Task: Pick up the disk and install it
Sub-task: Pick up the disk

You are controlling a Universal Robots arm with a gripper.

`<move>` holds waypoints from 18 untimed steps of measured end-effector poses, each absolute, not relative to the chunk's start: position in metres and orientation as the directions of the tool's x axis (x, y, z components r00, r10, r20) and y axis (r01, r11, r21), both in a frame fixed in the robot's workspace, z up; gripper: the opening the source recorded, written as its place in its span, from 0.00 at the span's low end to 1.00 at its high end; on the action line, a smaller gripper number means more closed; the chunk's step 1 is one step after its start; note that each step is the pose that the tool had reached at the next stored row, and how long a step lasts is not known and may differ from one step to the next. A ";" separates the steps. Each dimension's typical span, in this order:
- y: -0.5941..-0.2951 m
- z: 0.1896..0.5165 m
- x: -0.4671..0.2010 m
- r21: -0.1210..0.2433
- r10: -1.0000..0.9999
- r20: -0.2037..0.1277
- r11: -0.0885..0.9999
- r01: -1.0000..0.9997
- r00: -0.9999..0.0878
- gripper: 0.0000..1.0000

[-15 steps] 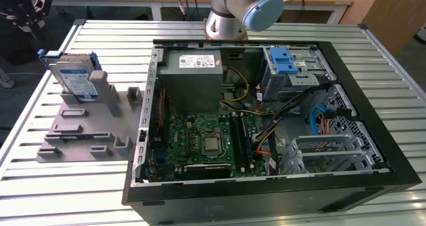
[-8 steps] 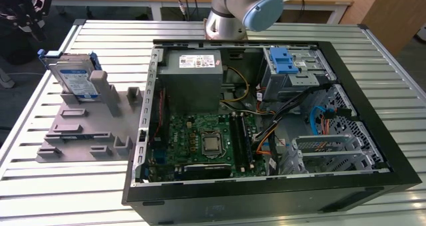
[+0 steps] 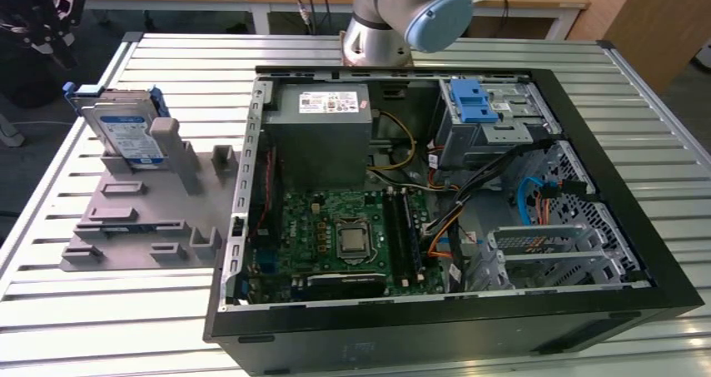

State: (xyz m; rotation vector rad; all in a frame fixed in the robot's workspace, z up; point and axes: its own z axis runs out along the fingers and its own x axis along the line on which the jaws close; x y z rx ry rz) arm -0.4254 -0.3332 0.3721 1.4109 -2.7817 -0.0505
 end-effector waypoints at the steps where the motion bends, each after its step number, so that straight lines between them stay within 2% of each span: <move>1: -0.333 0.372 -0.425 0.039 -0.812 0.005 0.584 -0.811 -0.584 0.11; 18: -0.333 0.372 -0.425 0.036 -0.888 0.004 0.459 -0.888 -0.459 0.11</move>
